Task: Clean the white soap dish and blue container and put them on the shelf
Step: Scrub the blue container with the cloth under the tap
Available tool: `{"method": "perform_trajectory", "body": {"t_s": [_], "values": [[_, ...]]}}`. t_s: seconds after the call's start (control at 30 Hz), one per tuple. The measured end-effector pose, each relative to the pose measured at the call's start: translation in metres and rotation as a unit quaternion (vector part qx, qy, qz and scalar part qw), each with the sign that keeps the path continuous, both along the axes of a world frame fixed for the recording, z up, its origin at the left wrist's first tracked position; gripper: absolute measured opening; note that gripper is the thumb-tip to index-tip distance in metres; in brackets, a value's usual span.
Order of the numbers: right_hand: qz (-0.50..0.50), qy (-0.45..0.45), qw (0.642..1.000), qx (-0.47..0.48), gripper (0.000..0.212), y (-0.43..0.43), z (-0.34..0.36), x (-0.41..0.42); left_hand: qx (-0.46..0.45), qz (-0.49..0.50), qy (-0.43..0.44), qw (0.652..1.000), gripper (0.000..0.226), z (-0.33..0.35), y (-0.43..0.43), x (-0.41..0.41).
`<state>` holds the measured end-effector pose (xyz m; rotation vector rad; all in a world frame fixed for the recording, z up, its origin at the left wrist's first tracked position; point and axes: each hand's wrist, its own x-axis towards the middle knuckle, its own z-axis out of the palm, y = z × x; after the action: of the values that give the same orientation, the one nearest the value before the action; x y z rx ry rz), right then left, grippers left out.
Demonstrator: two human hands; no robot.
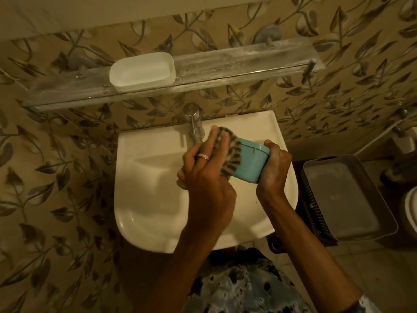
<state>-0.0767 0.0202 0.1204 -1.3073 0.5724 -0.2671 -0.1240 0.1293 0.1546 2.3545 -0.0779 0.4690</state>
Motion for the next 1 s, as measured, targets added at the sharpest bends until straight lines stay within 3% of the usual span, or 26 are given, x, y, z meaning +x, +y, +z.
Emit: {"method": "perform_trajectory", "body": {"t_s": [0.13,0.2,0.27,0.33,0.43,0.5,0.6,0.77,0.87,0.93,0.97,1.0], "values": [[-0.005,0.013,1.000,-0.007,0.034,0.001,-0.002,-0.001,-0.129,0.028,0.060,0.989,0.076,-0.002,0.005,0.005],[-0.021,0.003,1.000,-0.022,0.038,0.002,-0.002,0.000,-0.086,0.014,0.042,0.995,0.072,0.003,-0.007,-0.007],[0.010,-0.020,0.995,-0.096,0.036,-0.001,-0.012,-0.006,-0.027,-0.031,0.019,0.999,0.066,0.011,-0.024,-0.022],[0.096,-0.034,0.986,-0.130,0.012,-0.004,-0.036,-0.019,0.049,-0.070,0.000,0.996,0.059,0.016,-0.035,-0.029],[0.097,-0.015,0.987,-0.125,0.030,-0.004,-0.041,-0.026,0.101,-0.088,-0.019,0.991,0.054,0.012,-0.032,-0.025],[0.061,-0.028,0.991,-0.117,0.022,-0.006,-0.028,-0.014,0.063,-0.083,-0.016,0.994,0.057,0.008,-0.023,-0.019],[-0.011,-0.007,1.000,-0.026,0.040,-0.004,-0.010,-0.004,0.008,-0.042,0.019,0.999,0.067,0.005,-0.009,-0.008],[-0.008,0.003,1.000,-0.007,0.041,-0.005,-0.011,-0.012,-0.120,0.012,0.107,0.987,0.078,-0.003,0.001,0.002],[-0.012,-0.009,0.999,-0.041,0.043,-0.007,-0.015,-0.015,-0.030,-0.006,0.078,0.997,0.076,0.005,-0.017,-0.017],[0.042,-0.044,0.992,-0.115,0.026,-0.010,-0.027,-0.026,0.046,-0.071,0.048,0.995,0.066,0.011,-0.032,-0.032],[0.074,-0.049,0.988,-0.130,0.027,-0.011,-0.035,-0.034,0.083,-0.100,0.040,0.991,0.063,0.012,-0.037,-0.037],[0.089,-0.045,0.986,-0.132,0.045,-0.011,-0.038,-0.039,0.113,-0.116,0.036,0.986,0.063,0.012,-0.040,-0.039]]}}
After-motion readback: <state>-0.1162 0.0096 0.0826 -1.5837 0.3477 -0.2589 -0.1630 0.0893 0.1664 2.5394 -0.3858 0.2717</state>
